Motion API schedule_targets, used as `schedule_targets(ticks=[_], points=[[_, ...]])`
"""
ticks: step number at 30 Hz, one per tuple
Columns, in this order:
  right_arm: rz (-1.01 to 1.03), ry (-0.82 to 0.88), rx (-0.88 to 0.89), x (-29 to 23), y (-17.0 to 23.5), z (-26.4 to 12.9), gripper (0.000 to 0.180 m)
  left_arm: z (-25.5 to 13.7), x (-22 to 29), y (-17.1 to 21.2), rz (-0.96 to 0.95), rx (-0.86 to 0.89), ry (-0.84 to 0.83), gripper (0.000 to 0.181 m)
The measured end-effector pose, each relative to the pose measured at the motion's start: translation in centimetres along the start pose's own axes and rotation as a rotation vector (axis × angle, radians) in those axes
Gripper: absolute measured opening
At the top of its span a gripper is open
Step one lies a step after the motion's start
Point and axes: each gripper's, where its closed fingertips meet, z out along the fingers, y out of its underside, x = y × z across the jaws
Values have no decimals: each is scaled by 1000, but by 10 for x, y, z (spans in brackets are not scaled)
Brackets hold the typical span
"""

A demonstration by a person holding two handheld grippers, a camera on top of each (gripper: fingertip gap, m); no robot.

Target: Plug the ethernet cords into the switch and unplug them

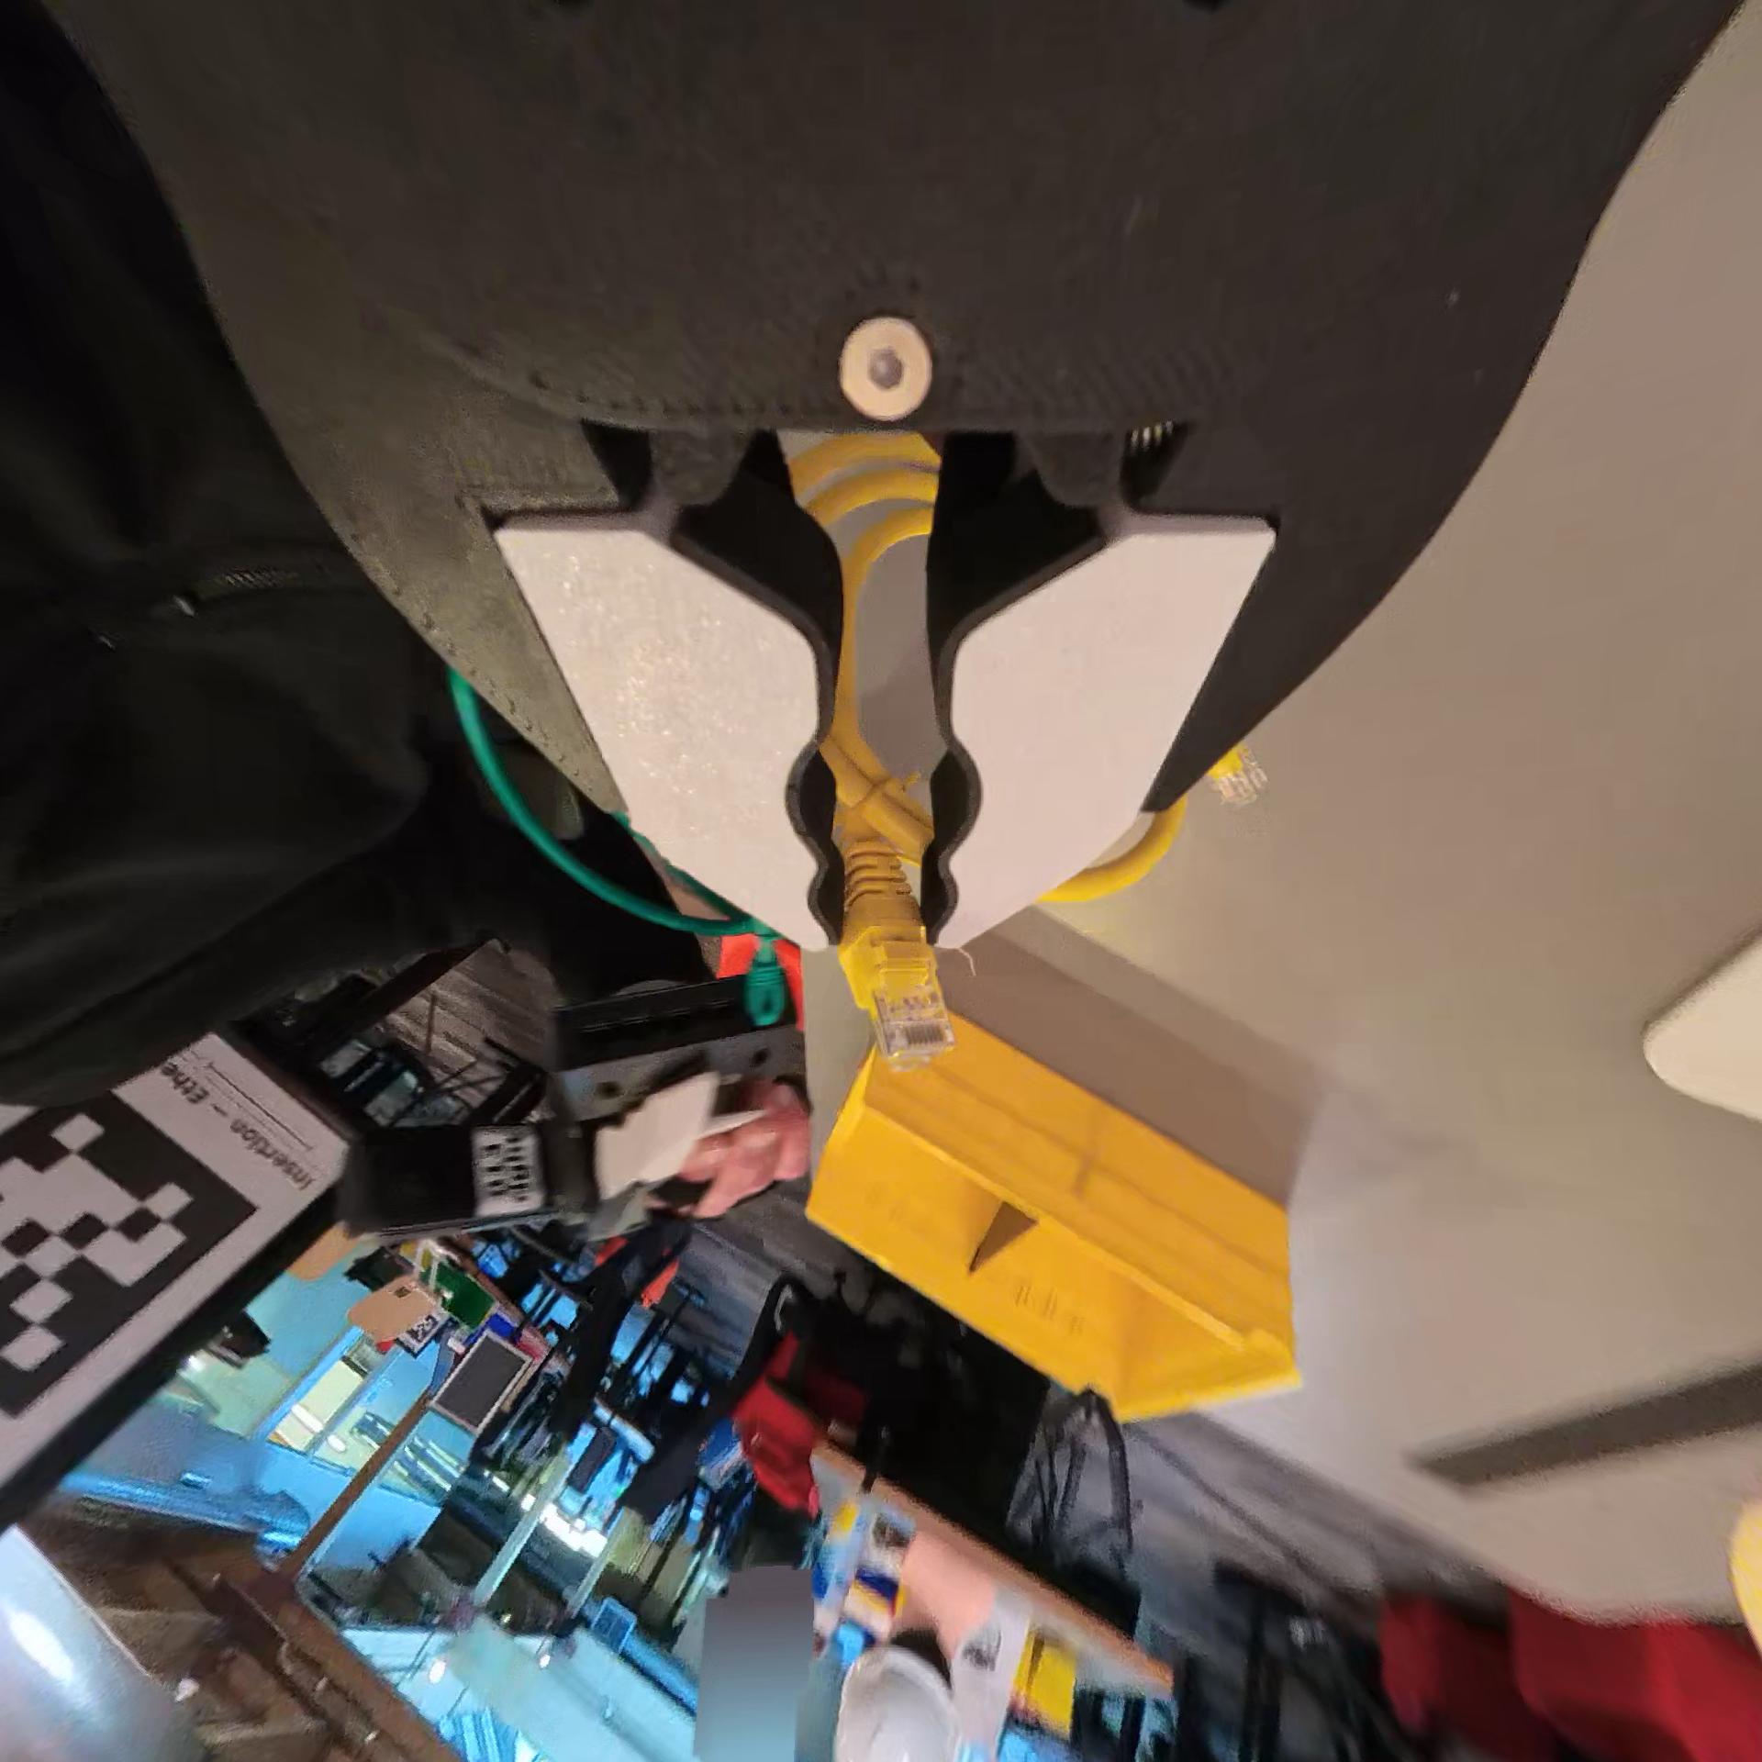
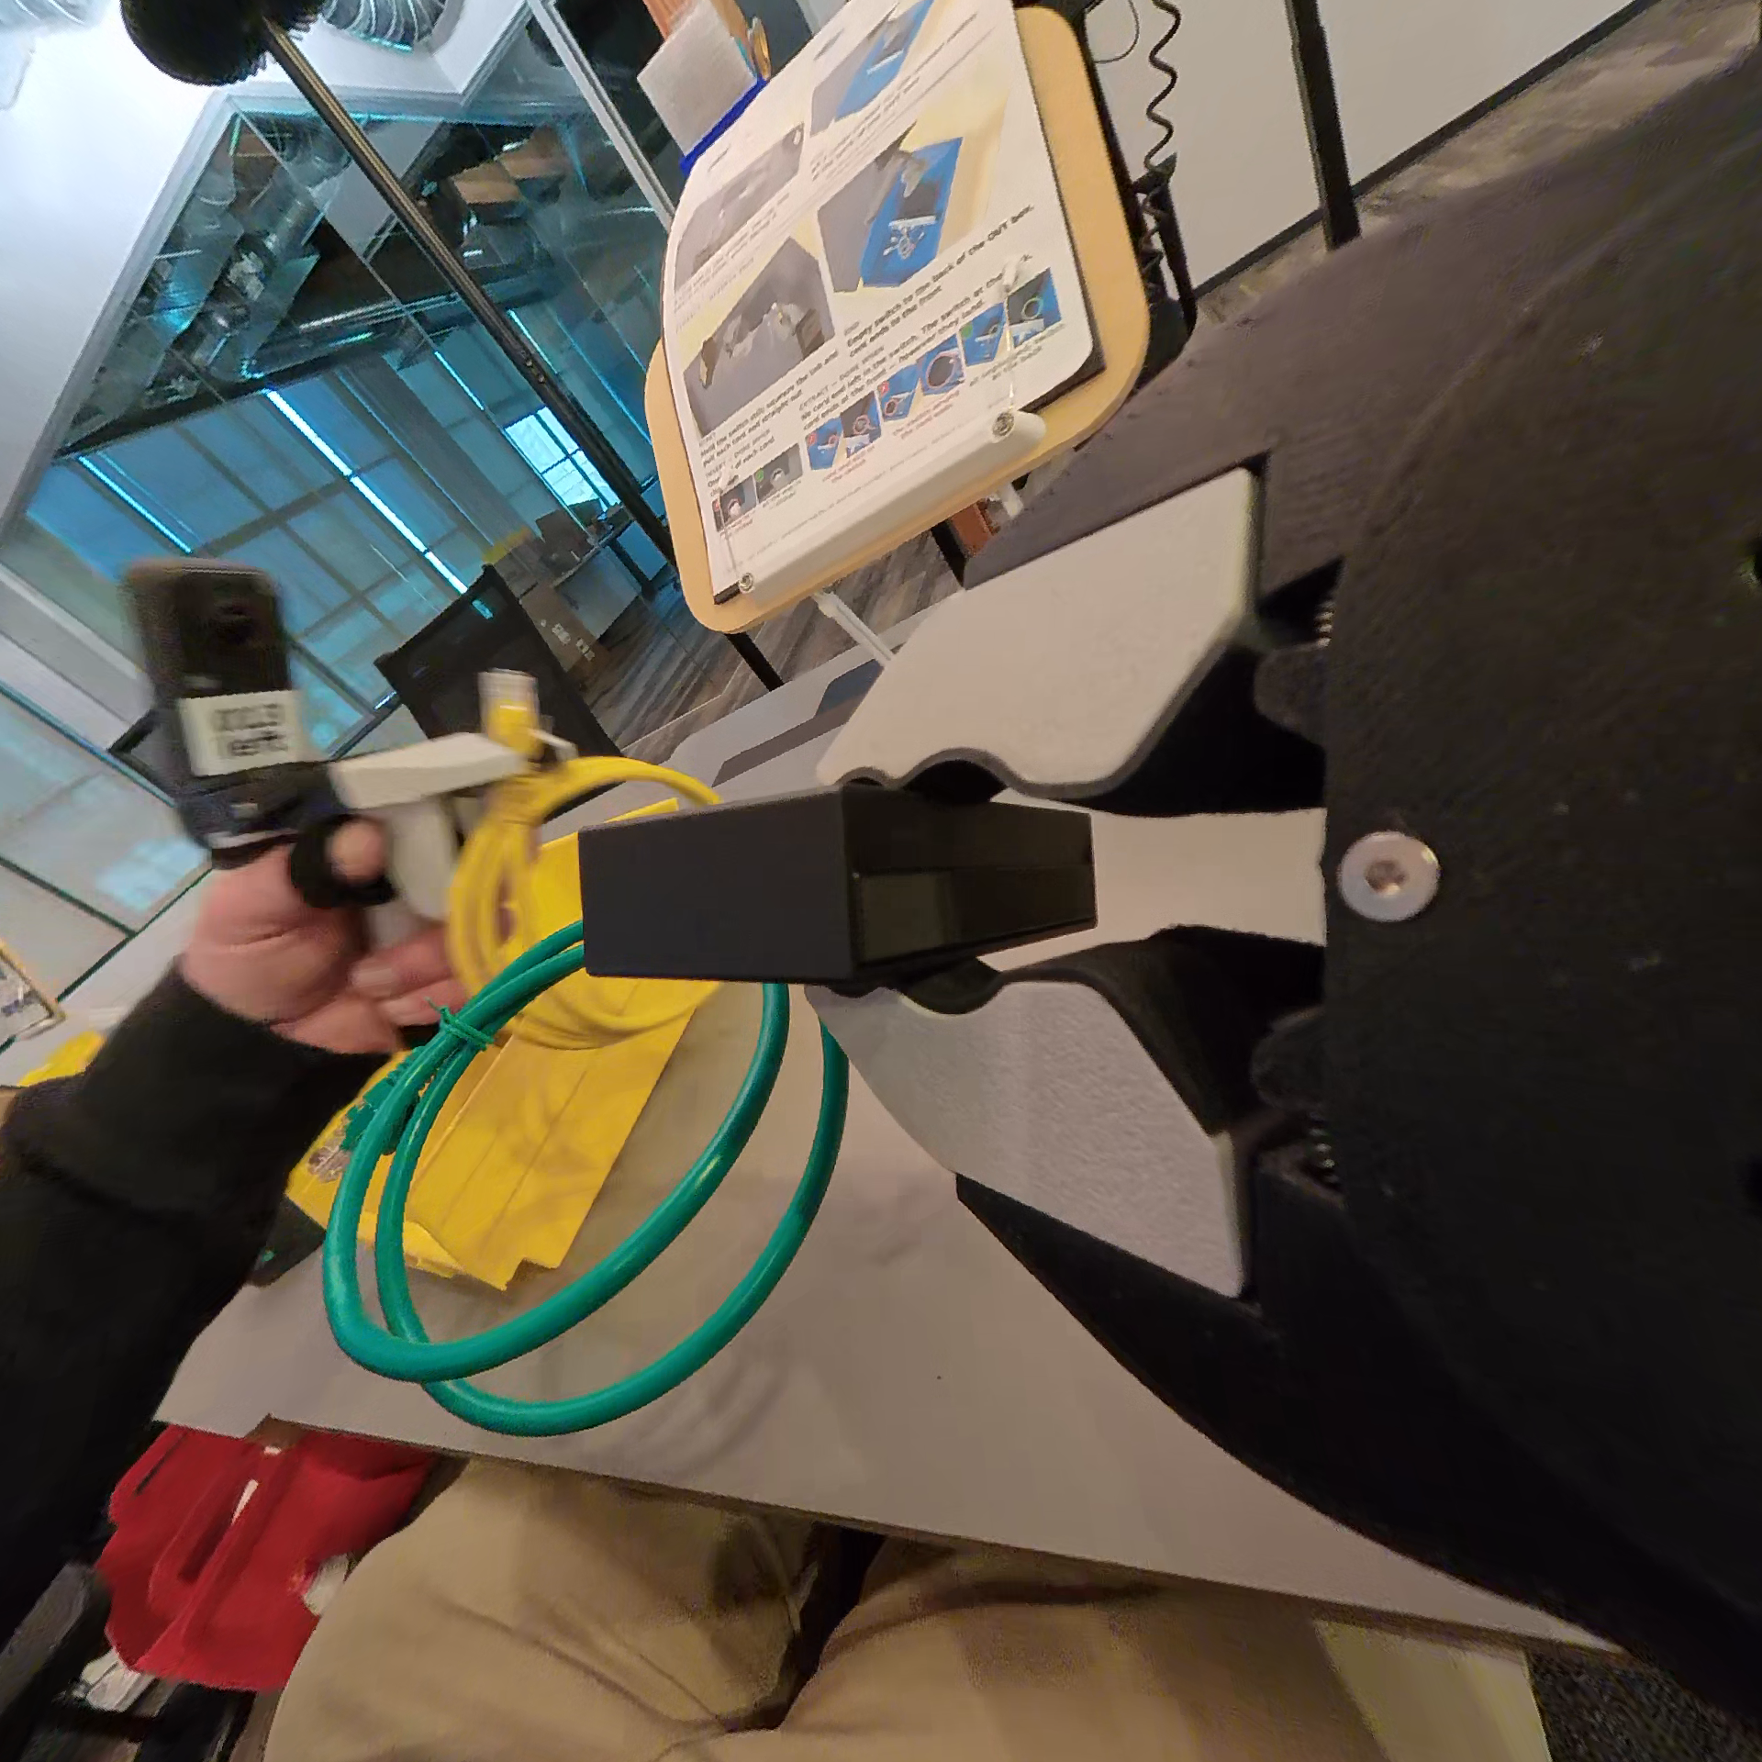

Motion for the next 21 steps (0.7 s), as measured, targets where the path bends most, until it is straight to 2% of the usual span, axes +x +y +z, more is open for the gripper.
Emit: schedule_targets(ticks=[2, 4, 5, 7, 9, 11, 13, 14, 15, 18, 21], points=[[6, 9, -1, -2, 0, -7, 30, 27, -16, 20, -77, -93, 60, 15], [12, 15, -2, -3, 0, -11, 30, 47, -31, 30, -188, -115, 100, 15], [15, 16, -1, -4, 0, -13, 30, 55, -41, 37, -219, -130, 87, 15], [19, 19, -5, -5, 2, -15, 30, 61, -77, 53, -226, -173, -50, 15], [24, 18, -1, -6, 3, -16, 29, 60, -98, 49, -306, -124, -98, 16], [30, 14, 3, -7, 4, -15, 29, 47, -124, 48, -270, -145, -247, 24], [34, 12, 7, -8, 5, -14, 29, 28, -154, 61, -227, -259, -436, 38], [35, 10, 9, -8, 5, -13, 29, 25, -157, 67, -256, -308, -458, 45], [37, 10, 13, -8, 6, -13, 29, 21, -160, 71, -250, -351, -504, 44], [42, 16, 11, -7, 8, -12, 29, 1, -174, 61, -50, -442, -717, 57], [47, 14, 5, -8, 10, -13, 30, 24, -148, 59, 61, -454, -651, 54]])
